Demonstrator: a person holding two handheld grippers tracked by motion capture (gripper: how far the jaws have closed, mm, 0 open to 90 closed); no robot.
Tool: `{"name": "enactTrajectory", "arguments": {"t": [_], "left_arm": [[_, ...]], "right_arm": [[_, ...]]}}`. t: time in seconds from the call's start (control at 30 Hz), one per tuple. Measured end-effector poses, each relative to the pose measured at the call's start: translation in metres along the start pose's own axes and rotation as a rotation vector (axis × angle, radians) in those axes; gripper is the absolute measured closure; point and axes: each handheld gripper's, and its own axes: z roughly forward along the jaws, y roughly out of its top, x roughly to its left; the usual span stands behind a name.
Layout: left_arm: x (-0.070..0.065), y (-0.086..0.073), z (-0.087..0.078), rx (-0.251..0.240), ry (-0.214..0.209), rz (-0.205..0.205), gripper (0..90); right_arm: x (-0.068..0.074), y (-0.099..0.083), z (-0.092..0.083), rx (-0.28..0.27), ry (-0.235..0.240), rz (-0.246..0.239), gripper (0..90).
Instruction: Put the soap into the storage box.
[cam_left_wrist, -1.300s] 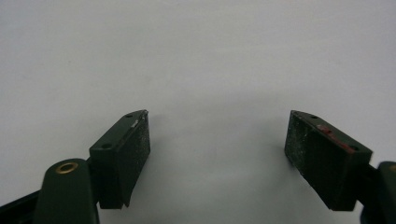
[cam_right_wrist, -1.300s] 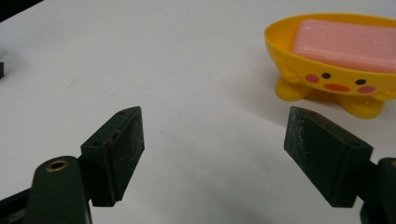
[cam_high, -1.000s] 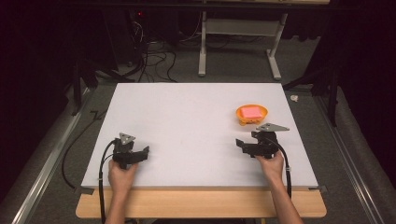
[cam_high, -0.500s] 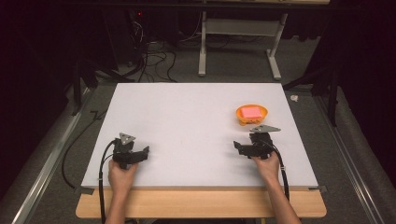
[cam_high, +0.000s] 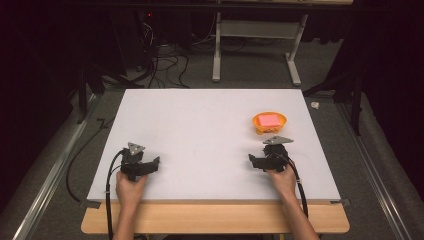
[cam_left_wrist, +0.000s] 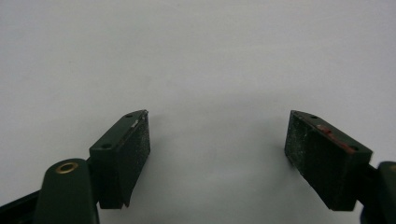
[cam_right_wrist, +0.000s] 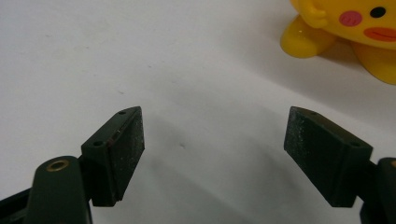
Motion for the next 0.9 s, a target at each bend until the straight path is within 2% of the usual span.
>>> {"name": "enactTrajectory", "arguments": {"t": [0.37,0.53,0.63,0.9], "left_arm": [[-0.0001,0.0000,0.0000,0.000,0.000,0.000,22.5],[-0.0001,0.0000,0.0000,0.000,0.000,0.000,22.6],[-0.0001,0.0000,0.0000,0.000,0.000,0.000,22.6],[-0.0004,-0.0001,-0.0002,0.000,0.002,0.003,22.5]], "right_arm": [[0.0038,-0.0020,0.0054,0.030,-0.024,-0.031,20.7],[0.0035,-0.0024,0.0067,0.026,-0.018,-0.023,20.6],[0.0010,-0.0035,0.0077,0.025,0.002,-0.005,20.2],[0.0009,-0.0047,0.0078,0.017,0.001,-0.010,19.9]]}}
